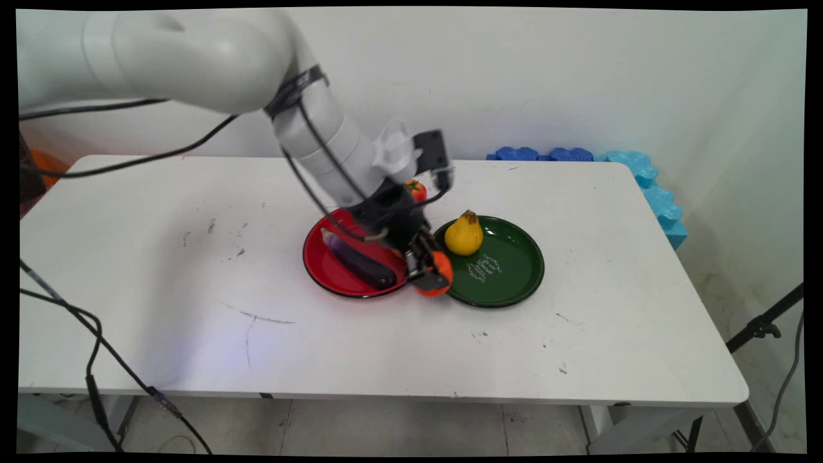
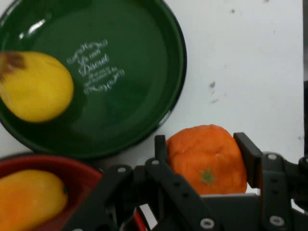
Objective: Place the picked object on the table
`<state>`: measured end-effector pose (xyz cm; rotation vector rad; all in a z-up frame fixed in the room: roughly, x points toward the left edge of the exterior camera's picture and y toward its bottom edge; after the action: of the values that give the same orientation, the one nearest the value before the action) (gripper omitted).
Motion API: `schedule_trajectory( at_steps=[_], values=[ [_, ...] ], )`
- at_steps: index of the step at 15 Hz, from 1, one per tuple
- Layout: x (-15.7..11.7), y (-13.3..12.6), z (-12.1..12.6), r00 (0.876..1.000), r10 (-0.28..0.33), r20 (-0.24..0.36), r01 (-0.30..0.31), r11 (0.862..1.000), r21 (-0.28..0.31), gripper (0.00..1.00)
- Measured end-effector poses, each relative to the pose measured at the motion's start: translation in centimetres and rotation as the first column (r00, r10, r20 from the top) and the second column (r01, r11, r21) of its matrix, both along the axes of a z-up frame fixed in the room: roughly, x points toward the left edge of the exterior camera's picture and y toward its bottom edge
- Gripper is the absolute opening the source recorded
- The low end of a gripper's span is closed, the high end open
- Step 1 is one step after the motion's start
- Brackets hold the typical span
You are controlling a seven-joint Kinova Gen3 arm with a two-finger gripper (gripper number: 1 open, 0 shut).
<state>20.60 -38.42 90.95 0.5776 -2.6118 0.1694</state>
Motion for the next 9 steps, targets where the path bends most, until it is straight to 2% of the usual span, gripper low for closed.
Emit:
schedule_trajectory(
  at_steps=[9],
  values=[
    [2.1, 1.0, -6.7, 1.000, -0.013, 0.019, 0.013, 1.000, 0.009, 0.00]
  ],
)
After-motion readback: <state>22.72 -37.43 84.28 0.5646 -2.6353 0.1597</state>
